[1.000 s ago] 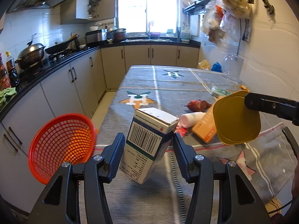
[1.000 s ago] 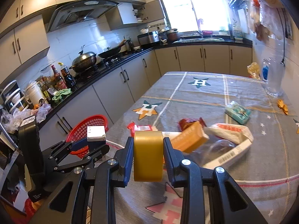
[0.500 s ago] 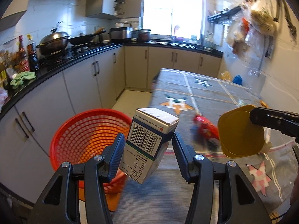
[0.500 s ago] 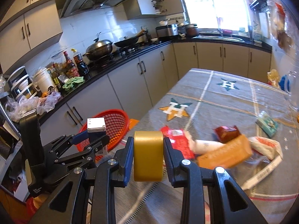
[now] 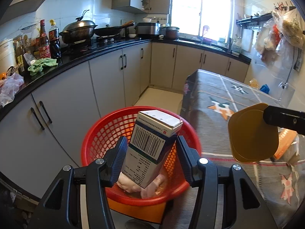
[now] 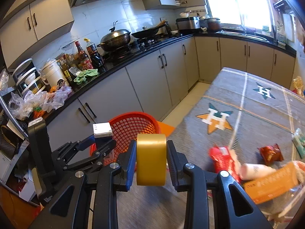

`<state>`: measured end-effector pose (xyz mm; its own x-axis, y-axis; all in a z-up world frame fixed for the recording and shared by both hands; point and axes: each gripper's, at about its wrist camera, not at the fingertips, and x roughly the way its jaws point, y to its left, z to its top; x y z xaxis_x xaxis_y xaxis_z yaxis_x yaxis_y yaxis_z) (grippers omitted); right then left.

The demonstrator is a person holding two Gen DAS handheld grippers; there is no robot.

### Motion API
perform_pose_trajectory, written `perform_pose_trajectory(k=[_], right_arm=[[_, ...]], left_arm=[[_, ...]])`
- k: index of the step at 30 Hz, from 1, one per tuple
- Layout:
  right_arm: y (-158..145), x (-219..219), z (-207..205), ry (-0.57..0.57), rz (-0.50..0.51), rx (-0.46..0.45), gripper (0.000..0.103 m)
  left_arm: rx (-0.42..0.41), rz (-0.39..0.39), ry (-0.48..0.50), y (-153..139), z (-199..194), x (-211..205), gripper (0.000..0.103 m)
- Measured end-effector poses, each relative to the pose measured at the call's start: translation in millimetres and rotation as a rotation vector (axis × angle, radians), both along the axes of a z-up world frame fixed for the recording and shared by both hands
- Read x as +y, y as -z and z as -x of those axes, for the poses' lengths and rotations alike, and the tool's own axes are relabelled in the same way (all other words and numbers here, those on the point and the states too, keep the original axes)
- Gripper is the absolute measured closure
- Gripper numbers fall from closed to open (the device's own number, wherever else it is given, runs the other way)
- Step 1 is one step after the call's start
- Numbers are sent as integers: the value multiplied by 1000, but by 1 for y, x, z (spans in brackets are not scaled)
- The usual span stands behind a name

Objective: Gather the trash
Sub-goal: 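Carry tape roll and box over the red basket and release both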

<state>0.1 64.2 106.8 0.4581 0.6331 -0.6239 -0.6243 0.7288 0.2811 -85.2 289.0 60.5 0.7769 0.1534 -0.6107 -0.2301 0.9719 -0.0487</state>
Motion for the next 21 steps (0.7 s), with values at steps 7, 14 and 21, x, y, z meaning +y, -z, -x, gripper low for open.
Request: perform_pose_trajectory(k=[7, 14, 21], right_arm=[[8, 32, -14, -18, 6, 20, 70], [19, 59, -25, -26, 18, 38, 70], [32, 73, -36, -23, 36, 57, 70]], left_arm=[[27, 18, -36, 13, -10, 22, 51], [48, 36, -58, 26, -17, 36, 51], [61, 36, -65, 35, -22, 41, 51]])
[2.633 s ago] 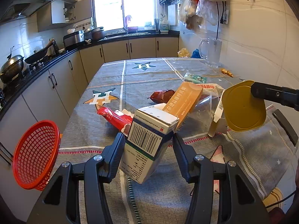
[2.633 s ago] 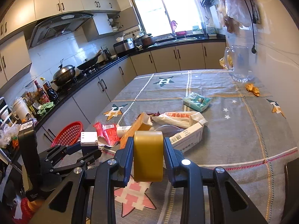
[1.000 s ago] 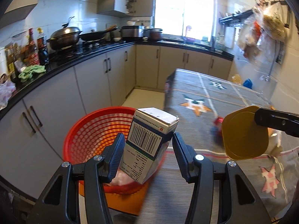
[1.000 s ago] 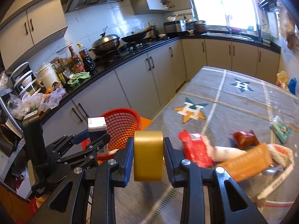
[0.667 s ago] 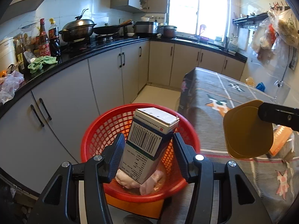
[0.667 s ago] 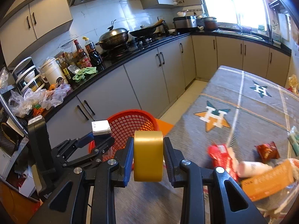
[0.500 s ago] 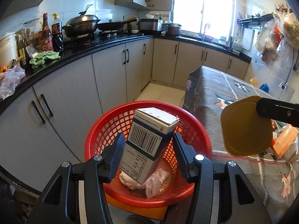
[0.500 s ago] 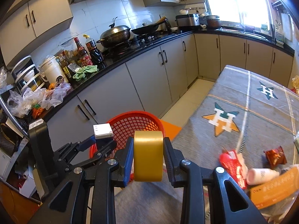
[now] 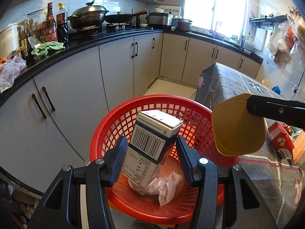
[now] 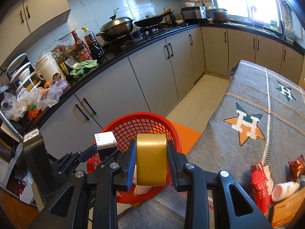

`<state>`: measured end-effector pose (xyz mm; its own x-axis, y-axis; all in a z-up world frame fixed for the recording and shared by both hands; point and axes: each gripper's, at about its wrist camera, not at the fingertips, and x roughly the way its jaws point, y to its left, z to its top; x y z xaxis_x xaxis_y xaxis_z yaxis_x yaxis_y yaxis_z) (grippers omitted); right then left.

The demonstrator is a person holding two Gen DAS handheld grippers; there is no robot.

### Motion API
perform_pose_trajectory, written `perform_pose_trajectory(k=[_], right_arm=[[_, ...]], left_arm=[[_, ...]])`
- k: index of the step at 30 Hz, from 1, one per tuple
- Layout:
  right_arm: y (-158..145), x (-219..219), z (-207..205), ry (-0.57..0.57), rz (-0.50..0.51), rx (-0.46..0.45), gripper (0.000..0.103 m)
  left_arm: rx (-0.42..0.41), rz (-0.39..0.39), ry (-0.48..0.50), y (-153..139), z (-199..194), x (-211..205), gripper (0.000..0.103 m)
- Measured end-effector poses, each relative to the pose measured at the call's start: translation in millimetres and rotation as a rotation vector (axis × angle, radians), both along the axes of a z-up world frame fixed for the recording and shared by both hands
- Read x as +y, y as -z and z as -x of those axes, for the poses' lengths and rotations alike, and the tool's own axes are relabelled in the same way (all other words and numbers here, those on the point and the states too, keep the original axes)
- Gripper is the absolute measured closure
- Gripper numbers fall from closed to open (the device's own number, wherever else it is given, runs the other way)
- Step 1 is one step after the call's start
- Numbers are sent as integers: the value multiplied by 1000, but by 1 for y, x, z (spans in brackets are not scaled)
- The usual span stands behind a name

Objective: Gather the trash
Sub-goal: 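Carry tape roll and box over the red basket and release both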

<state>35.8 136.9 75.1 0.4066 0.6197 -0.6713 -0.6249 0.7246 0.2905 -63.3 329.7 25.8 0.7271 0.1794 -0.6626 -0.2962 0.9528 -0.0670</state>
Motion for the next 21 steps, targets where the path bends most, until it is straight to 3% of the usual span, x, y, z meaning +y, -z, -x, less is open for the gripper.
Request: perform_pose_trajectory(k=[11, 21], right_arm=[[1, 5, -3, -3, 0, 16, 66], [-31, -30, 26, 56, -10, -124, 34]], left_arm=[[6, -11, -9, 5, -2, 0, 51], [-16, -55, -11, -8, 4, -16, 43]])
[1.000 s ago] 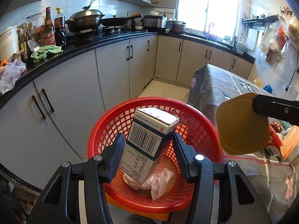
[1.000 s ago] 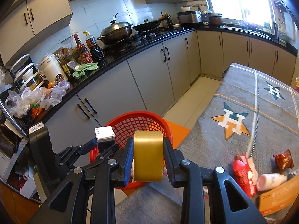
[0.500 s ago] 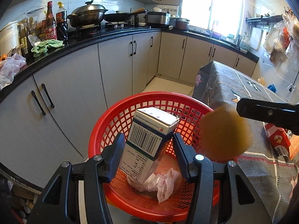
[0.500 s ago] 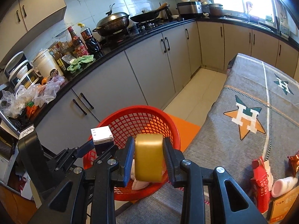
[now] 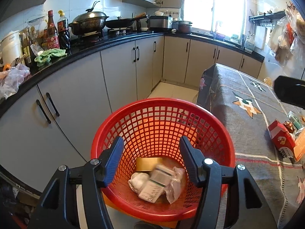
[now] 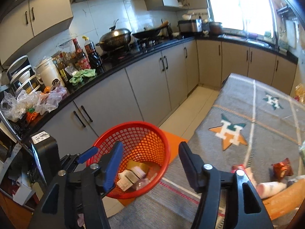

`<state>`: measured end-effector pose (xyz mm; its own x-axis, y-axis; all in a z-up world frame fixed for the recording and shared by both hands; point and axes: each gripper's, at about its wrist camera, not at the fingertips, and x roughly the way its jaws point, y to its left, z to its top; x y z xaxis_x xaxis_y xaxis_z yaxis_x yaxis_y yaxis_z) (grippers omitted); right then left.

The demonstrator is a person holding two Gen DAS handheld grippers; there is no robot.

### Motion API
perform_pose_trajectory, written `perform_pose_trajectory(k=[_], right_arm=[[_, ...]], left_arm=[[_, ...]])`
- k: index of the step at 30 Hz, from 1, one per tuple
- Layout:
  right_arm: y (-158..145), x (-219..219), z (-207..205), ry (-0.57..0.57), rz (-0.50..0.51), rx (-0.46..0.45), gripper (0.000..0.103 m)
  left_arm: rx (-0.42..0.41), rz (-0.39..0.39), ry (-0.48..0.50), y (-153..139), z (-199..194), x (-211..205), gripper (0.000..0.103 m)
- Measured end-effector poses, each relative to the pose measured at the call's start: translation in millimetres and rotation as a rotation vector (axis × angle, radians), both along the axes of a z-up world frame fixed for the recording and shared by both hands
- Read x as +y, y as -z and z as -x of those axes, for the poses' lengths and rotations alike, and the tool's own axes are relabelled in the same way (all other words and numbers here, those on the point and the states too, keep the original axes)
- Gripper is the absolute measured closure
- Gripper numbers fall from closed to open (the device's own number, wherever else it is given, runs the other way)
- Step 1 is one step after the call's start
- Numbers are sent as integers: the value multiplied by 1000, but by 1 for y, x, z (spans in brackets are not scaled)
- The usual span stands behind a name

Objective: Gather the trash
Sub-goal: 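Carry tape roll and box over the red basket and release both, then move both open tools back over the table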

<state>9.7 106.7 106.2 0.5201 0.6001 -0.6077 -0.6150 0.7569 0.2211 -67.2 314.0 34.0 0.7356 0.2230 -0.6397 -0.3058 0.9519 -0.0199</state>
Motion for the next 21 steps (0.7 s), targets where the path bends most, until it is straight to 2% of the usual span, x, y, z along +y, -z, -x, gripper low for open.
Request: perform_pose_trajectory(k=[4, 6, 11, 17, 21], right_arm=[[-13, -21, 15, 61, 18, -86, 24], [-19, -33, 24, 118, 42, -149, 13], [-31, -69, 50, 222, 92, -282, 7], [-29, -143, 70, 355, 130, -306, 4], [-18, -201, 72, 435, 112, -233, 4]], left_arm=[[-15, -22, 6, -8, 5, -13, 40], [-24, -31, 12, -13, 7, -20, 40], [-40, -58, 48, -23, 11, -41, 40], [-52, -68, 124, -31, 14, -79, 38], [-32, -59, 216, -31, 8, -116, 37]])
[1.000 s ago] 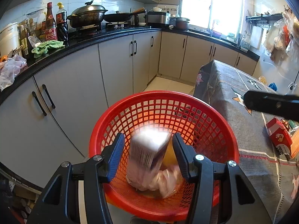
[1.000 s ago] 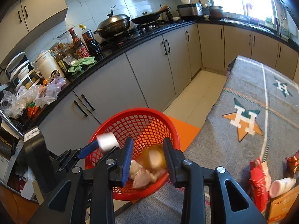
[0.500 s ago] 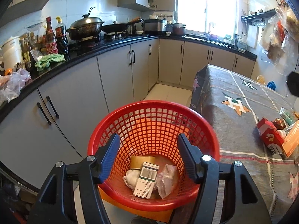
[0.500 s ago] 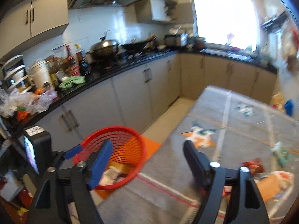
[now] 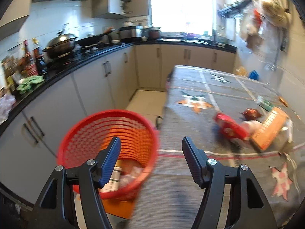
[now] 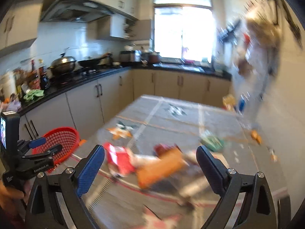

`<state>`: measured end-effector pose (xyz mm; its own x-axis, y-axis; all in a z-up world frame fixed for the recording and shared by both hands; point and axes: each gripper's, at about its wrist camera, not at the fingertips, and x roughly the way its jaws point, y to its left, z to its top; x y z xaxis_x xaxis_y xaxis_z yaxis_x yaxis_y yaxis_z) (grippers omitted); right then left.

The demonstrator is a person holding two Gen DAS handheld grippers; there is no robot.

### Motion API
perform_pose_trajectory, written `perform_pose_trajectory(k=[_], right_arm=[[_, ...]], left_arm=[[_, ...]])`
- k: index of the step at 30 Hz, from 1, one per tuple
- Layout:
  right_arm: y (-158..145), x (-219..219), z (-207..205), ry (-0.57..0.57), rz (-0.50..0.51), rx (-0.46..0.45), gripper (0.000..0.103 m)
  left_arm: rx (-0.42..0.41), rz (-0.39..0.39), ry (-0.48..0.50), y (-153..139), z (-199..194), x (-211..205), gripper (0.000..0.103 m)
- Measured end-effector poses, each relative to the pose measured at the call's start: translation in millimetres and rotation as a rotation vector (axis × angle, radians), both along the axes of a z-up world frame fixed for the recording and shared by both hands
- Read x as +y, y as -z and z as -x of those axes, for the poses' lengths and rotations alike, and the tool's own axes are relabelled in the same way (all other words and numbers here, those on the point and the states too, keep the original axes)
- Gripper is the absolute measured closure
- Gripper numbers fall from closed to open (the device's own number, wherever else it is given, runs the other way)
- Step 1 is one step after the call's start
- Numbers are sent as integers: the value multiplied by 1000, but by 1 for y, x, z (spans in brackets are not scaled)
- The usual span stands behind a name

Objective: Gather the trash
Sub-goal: 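Move both open tools back over the table, then grasp the red snack wrapper with the left tool while the right tool grasps the long white carton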

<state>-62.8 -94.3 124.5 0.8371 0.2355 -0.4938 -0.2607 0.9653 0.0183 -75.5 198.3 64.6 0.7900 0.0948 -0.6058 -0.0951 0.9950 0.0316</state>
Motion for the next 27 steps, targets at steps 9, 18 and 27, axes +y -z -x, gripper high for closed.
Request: perform_pose_trajectory(k=[9, 18, 27], right_arm=[[29, -106, -1, 127, -143, 153, 12], [61, -152, -16, 148, -362, 335, 25], [75, -144, -59, 163, -485, 497, 25]], left_arm=[[131, 196, 156, -2, -34, -64, 37], [262, 352, 104, 18, -91, -83, 38], [320, 307, 107, 43, -114, -97, 85]])
